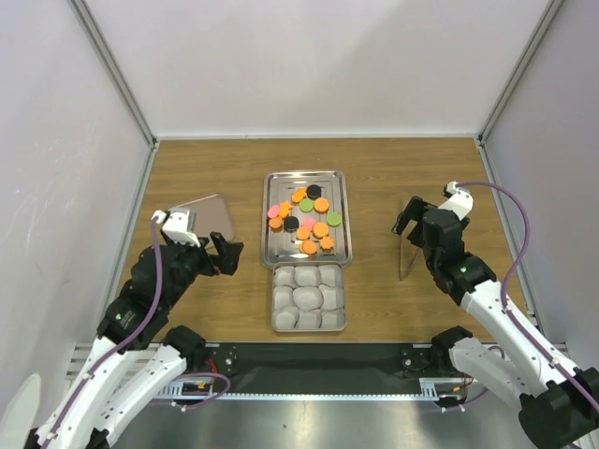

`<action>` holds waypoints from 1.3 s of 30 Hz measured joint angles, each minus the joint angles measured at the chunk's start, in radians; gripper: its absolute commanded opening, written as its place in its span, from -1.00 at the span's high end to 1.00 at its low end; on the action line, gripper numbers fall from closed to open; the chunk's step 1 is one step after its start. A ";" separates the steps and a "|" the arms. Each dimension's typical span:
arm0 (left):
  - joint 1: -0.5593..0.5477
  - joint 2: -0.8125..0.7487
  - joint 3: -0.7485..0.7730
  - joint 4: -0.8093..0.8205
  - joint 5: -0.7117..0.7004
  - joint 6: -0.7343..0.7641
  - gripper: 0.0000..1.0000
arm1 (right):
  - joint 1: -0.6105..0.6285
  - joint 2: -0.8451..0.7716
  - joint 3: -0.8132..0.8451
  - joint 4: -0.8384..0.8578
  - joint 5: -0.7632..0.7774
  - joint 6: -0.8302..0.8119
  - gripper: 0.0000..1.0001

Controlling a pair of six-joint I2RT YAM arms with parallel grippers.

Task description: Pack the cookies

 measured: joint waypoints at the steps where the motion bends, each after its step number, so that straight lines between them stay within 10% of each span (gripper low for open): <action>1: 0.000 0.013 0.000 -0.002 -0.002 -0.004 -1.00 | 0.000 -0.005 0.000 0.000 -0.002 -0.002 -0.99; 39: 0.000 0.020 0.007 -0.047 0.000 -0.014 -0.99 | -0.184 0.431 0.042 -0.057 -0.117 -0.029 -0.99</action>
